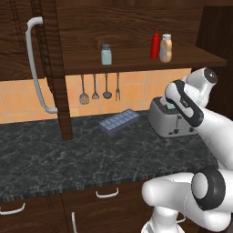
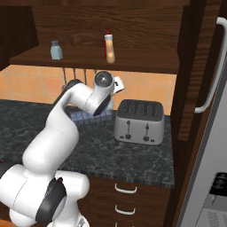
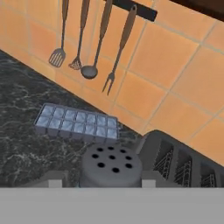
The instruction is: Put the shaker and condiment bottle from the counter next to their counterparts in the cabinet.
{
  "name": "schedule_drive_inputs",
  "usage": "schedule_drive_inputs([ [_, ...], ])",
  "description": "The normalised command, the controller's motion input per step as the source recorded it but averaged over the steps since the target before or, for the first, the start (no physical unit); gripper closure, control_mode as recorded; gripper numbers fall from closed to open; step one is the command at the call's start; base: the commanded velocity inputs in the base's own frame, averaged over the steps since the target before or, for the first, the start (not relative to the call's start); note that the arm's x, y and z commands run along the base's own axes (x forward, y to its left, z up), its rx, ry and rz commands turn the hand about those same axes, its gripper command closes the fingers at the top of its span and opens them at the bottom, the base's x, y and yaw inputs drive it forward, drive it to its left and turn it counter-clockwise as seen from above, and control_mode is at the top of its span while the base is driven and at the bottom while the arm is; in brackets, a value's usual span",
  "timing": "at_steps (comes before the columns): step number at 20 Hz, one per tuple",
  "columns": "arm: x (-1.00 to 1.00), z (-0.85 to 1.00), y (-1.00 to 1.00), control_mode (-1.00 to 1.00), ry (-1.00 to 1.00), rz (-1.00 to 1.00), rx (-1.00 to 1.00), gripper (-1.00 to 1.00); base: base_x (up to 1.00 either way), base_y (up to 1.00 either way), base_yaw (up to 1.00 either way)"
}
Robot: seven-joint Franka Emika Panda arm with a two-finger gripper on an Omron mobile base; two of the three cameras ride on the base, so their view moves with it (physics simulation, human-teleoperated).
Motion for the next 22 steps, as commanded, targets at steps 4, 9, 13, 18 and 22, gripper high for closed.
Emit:
schedule_drive_inputs([
  [4,-0.23,0.78,-0.27,-1.0,-0.02,0.07,0.0,1.0,0.0,0.0,0.0],
  [9,-0.45,0.69,-0.21,-1.0,-0.01,0.08,0.04,1.0,0.0,0.0,0.0],
  [13,-0.85,0.08,0.1,-1.0,-0.07,0.11,0.0,1.0,0.0,0.0,0.0],
  [18,-0.69,0.09,0.27,-1.0,-0.19,0.04,0.12,1.0,0.0,0.0,0.0],
  [22,-0.33,0.3,0.46,-1.0,-0.16,0.05,0.12,1.0,0.0,0.0,0.0],
])
